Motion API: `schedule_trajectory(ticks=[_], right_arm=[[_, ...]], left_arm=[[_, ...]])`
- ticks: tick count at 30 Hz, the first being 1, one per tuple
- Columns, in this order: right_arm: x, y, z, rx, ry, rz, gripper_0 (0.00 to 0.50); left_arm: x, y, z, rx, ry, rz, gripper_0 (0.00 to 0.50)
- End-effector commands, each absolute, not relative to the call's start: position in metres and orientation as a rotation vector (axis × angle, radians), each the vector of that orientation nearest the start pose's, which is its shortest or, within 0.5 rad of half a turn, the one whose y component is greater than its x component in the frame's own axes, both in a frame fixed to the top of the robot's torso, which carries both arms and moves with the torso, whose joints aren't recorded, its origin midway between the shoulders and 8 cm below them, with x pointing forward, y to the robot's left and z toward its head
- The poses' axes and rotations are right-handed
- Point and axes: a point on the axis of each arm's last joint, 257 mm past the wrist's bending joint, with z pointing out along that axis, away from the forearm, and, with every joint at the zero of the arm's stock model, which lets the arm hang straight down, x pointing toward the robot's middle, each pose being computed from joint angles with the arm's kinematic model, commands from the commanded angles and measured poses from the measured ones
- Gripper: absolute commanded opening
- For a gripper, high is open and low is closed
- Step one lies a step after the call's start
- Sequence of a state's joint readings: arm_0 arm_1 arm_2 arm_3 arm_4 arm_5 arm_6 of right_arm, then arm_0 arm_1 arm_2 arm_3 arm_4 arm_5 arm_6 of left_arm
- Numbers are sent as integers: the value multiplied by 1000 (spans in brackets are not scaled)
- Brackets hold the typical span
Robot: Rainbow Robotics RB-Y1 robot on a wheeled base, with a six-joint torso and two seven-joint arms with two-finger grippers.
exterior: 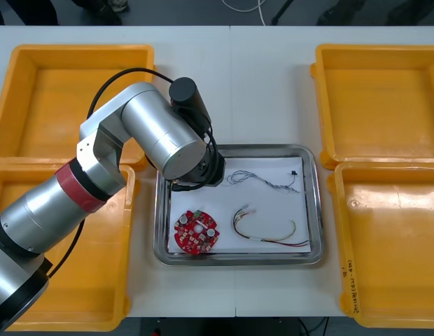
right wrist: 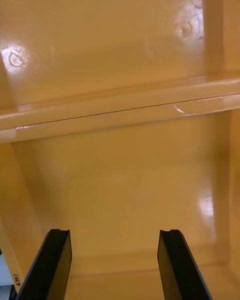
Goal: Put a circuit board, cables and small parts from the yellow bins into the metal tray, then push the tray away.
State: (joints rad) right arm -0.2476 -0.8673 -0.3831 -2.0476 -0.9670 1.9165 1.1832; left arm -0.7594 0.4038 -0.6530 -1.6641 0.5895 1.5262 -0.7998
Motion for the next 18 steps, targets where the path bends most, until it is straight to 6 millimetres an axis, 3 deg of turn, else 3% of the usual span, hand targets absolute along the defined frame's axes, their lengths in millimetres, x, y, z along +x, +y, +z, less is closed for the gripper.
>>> schedule_trajectory(ticks=[1, 6, 18], right_arm=[[386, -418, -115, 247, 2642, 34, 500], [386, -418, -116, 253, 2644, 37, 500], [386, -418, -115, 254, 2641, 37, 500]], left_arm=[[480, 42, -238, 230, 2646, -201, 500], [477, 49, -225, 217, 2654, -194, 500], [467, 79, -160, 169, 2641, -216, 500]])
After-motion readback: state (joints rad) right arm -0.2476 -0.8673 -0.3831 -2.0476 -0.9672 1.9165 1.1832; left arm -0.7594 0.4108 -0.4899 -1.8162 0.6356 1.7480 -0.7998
